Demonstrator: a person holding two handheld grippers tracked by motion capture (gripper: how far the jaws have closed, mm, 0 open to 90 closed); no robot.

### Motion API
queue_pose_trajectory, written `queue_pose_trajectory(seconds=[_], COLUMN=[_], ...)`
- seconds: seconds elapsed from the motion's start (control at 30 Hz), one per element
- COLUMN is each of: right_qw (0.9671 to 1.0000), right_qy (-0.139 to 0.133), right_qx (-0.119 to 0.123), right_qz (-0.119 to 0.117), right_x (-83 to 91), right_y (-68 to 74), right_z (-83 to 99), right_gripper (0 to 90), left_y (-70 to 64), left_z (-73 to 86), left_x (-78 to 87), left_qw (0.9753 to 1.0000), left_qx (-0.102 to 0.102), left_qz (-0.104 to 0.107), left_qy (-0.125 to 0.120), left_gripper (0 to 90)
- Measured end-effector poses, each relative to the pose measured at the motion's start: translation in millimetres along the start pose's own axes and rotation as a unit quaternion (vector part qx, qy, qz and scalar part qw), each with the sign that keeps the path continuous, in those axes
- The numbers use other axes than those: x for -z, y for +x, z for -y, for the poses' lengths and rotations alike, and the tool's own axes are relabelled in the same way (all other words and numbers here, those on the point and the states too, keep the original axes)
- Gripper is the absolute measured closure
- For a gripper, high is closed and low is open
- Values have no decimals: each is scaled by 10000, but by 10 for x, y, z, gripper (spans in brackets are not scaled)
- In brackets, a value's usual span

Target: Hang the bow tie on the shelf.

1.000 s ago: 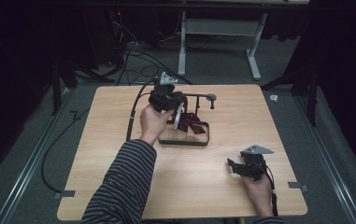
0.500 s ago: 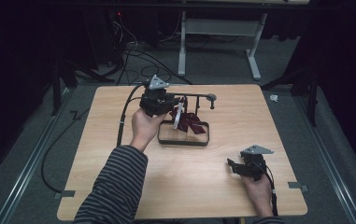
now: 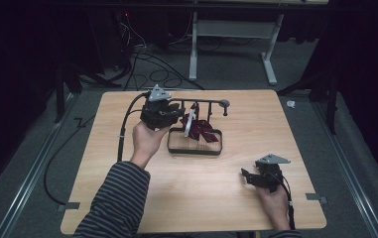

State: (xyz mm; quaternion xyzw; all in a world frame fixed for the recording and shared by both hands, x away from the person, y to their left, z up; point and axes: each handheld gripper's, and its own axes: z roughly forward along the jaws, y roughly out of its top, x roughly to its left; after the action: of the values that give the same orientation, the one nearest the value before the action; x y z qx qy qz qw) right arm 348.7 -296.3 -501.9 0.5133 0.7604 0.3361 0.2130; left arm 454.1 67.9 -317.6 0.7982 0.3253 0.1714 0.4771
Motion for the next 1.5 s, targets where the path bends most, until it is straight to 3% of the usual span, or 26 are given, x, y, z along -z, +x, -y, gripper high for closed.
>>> queue_pose_trajectory(seconds=[1.5], right_qw=[10000], right_qy=[1], right_qx=[-5], right_qz=[-4], right_x=[0], right_y=[-1], right_z=[0], right_gripper=[339], left_y=[57], left_z=[381], left_x=[577], left_qw=[9996], left_qx=[244], left_qz=[-69], left_qy=[-138], left_gripper=[641])
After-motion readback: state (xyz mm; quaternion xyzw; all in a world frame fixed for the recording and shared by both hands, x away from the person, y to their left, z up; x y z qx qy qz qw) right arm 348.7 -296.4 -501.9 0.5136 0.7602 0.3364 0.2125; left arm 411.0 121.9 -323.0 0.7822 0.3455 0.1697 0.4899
